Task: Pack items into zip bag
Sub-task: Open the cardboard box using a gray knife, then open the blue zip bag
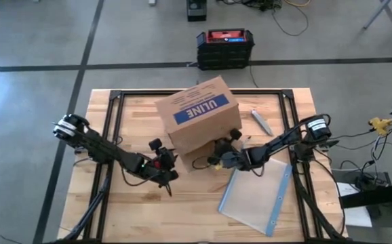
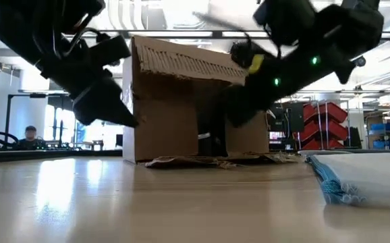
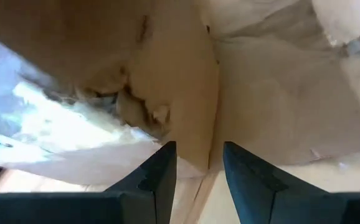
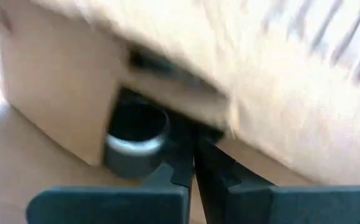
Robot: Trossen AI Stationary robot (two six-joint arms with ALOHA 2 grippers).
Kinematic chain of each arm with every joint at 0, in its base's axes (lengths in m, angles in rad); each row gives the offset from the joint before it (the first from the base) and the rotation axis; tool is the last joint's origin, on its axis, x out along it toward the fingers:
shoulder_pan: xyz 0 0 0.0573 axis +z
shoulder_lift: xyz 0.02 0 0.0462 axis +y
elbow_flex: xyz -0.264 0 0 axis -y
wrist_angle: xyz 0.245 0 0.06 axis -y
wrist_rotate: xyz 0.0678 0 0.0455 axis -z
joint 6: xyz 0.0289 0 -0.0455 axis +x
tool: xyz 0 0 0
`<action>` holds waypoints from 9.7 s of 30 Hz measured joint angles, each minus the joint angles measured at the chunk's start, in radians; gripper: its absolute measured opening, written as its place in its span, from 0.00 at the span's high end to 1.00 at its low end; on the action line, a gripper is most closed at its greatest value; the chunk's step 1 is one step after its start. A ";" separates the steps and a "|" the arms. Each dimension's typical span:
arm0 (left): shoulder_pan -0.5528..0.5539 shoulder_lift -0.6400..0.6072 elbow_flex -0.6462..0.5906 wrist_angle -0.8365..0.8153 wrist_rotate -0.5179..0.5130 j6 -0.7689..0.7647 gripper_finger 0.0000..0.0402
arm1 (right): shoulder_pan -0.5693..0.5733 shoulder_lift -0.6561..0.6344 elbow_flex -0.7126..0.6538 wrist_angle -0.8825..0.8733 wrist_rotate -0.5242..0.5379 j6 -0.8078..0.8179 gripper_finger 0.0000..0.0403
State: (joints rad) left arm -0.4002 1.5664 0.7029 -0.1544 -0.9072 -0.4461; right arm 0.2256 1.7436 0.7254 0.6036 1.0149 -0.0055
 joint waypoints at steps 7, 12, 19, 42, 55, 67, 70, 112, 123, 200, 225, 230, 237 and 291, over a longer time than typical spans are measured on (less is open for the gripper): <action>-0.031 -0.058 0.006 -0.025 -0.032 0.022 0.71 | 0.066 -0.129 0.014 0.149 0.035 -0.256 1.00; -0.060 -0.143 0.031 -0.048 -0.136 0.113 0.71 | 0.062 -0.227 0.021 0.145 0.036 -0.409 1.00; -0.064 -0.256 0.075 -0.004 -0.318 0.312 0.71 | 0.024 -0.329 0.033 0.132 0.023 -0.545 1.00; -0.012 -0.266 0.268 0.059 -0.236 0.650 0.71 | -0.090 -0.320 0.124 -0.122 -0.318 -0.433 1.00; 0.114 -0.267 0.267 0.121 -0.167 0.672 0.92 | -0.210 -0.189 0.122 -0.108 -0.529 -0.245 1.00; 0.114 -0.370 0.262 0.080 -0.210 0.629 1.00 | -0.185 -0.164 0.117 -0.144 -0.489 -0.113 1.00; 0.118 -0.402 0.244 0.093 -0.184 0.628 1.00 | -0.177 -0.172 0.107 -0.141 -0.474 -0.100 1.00; 0.246 -0.400 0.152 0.220 -0.062 0.617 1.00 | -0.196 0.116 0.444 -0.894 0.010 -0.143 1.00; 0.244 -0.491 0.146 0.051 -0.129 0.617 1.00 | -0.157 -0.026 0.373 -1.269 -0.008 0.220 1.00; -0.247 -0.015 0.196 0.321 0.404 0.173 0.56 | 0.301 0.078 0.572 -1.136 -1.015 -0.035 0.99; -0.238 0.074 0.198 0.214 0.271 0.085 0.56 | 0.389 -0.159 0.829 -1.327 -0.097 -0.344 1.00; -0.238 -0.079 0.198 -0.030 0.185 0.008 0.53 | 0.390 -0.159 0.776 -1.327 -0.099 -0.248 1.00; -0.237 -0.192 0.186 0.006 0.124 -0.009 0.46 | 0.384 -0.043 0.701 -1.319 0.034 -0.181 1.00; -0.138 -0.210 0.314 0.045 0.129 0.476 1.00 | 0.372 -0.154 0.790 -1.146 -0.064 -0.194 0.88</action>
State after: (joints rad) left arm -0.5383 1.3563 1.0172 -0.1095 -0.7783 0.0303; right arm 0.5976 1.5896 1.5151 -0.5423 0.9511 -0.1990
